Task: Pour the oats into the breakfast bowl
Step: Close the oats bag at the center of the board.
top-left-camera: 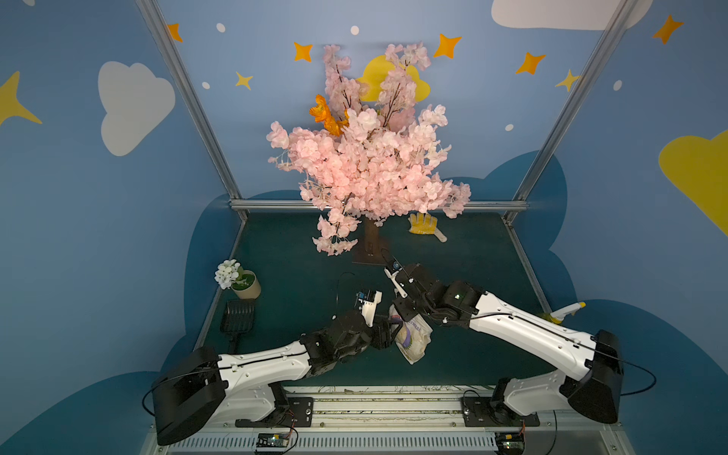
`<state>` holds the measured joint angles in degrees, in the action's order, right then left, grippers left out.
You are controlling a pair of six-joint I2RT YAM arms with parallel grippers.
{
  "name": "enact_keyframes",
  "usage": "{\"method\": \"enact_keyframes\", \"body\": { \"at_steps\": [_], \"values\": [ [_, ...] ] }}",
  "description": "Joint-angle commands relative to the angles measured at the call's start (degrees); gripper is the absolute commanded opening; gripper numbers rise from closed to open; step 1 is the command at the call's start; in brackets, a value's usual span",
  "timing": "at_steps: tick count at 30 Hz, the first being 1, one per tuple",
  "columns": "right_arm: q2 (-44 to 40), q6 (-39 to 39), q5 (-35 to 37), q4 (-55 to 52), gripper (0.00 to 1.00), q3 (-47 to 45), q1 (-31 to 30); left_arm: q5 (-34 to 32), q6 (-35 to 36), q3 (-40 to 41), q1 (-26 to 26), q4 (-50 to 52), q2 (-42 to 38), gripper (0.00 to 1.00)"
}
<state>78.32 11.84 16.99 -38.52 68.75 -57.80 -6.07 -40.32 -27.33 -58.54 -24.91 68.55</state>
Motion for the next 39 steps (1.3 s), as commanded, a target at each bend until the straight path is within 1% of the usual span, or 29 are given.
{"method": "enact_keyframes", "body": {
  "at_steps": [1, 3, 5, 10, 13, 14, 15, 16, 17, 18, 21, 23, 25, 28, 29, 30, 31, 32, 33, 35, 37, 38, 39],
  "values": [
    [-4.98, 0.25, 0.24, 0.71, 0.24, -1.12, -0.13, -0.53, 0.3, -1.15, -0.08, 0.34, -0.98, 0.63],
    [-6.28, 0.48, 0.23, 0.05, 0.3, -2.51, -0.12, -0.53, 0.23, -1.1, -0.08, 0.43, -1.05, 0.63],
    [-7.18, 0.68, 0.04, -0.64, 0.34, -3.98, -0.2, -0.44, 0.2, -1.17, -0.08, 0.52, -0.97, 0.63],
    [-8.06, 0.88, -2.61, -2.07, 0.34, -5.57, -0.36, -0.28, 0.23, -1.39, -0.08, 0.5, -0.78, 0.63],
    [-7.56, 1.41, -2.43, -3.55, 0.33, -5.43, -0.84, -0.1, 0.1, -1.62, -0.08, 0.52, -0.54, 0.63],
    [-7.42, 1.48, -1.87, -3.91, 0.3, -5.29, -1.09, -0.09, 0.13, -1.68, -0.08, 0.48, -0.47, 0.63],
    [-7.21, 1.66, -1.17, -4.27, 0.24, -5.24, -1.23, -0.01, 0.07, -1.76, -0.16, 0.48, -0.37, 0.63],
    [-7.05, 1.69, -0.62, -4.54, 0.17, -5.02, -1.47, 0.04, 0.05, -1.83, -0.19, 0.47, -0.28, 0.63],
    [-6.86, 1.68, -0.28, -4.76, 0.06, -4.81, -1.65, 0.08, 0.06, -1.95, -0.17, 0.47, -0.13, 0.63],
    [-6.74, 1.74, 0.26, -4.92, 0.0, -4.59, -1.84, 0.16, 0.06, -2.0, -0.16, 0.52, -0.03, 0.63],
    [-6.37, 2.8, 2.85, -6.29, 0.0, -3.36, -3.16, 0.26, -0.08, -2.13, -0.17, 0.48, 0.17, 0.63],
    [-6.62, 4.29, 8.44, -7.57, 0.0, -2.64, -4.69, 0.18, -0.03, -2.05, -0.17, 0.47, 0.11, 0.63],
    [-7.16, 3.17, 9.0, -7.57, 0.0, -2.55, -5.11, -0.03, -0.03, -1.94, -0.17, 0.47, -0.11, 0.63],
    [-7.57, 3.54, 8.35, -8.05, 0.0, -2.14, -4.97, -0.47, -0.16, -1.68, -0.2, 0.59, -0.38, 0.63],
    [-7.62, 4.2, 8.2, -9.06, 0.03, -1.91, -4.91, -0.52, -0.14, -1.72, -0.25, 0.65, -0.49, 0.63],
    [-7.87, 4.28, 7.72, -9.97, 0.21, -1.74, -5.01, -0.53, -0.12, -1.6, -0.22, 0.71, -0.55, 0.63],
    [-8.15, 4.52, 7.12, -10.84, 0.29, -1.83, -4.97, -0.6, -0.22, -1.59, -0.21, 0.66, -0.62, 0.63],
    [-8.57, 4.85, 6.79, -11.41, 0.35, -2.18, -5.1, -0.61, -0.28, -1.58, -0.25, 0.68, -0.7, 0.63],
    [-8.98, 5.17, 6.41, -11.76, 0.37, -2.76, -5.13, -0.54, -0.29, -1.58, -0.27, 0.65, -0.64, 0.63],
    [-10.08, 5.78, 5.62, -12.0, 0.38, -4.2, -5.19, -0.44, -0.39, -1.58, -0.26, 0.67, -0.55, 0.63],
    [-10.82, 6.2, 5.16, -12.1, 0.35, -5.18, -5.2, -0.35, -0.5, -1.59, -0.26, 0.69, -0.48, 0.63],
    [-11.27, 6.23, 4.78, -12.1, 0.32, -5.53, -5.17, -0.35, -0.55, -1.58, -0.26, 0.68, -0.45, 0.63],
    [-11.53, 6.36, 4.77, -12.18, 0.26, -5.76, -5.17, -0.36, -0.63, -1.58, -0.27, 0.66, -0.31, 0.63]
  ]
}}
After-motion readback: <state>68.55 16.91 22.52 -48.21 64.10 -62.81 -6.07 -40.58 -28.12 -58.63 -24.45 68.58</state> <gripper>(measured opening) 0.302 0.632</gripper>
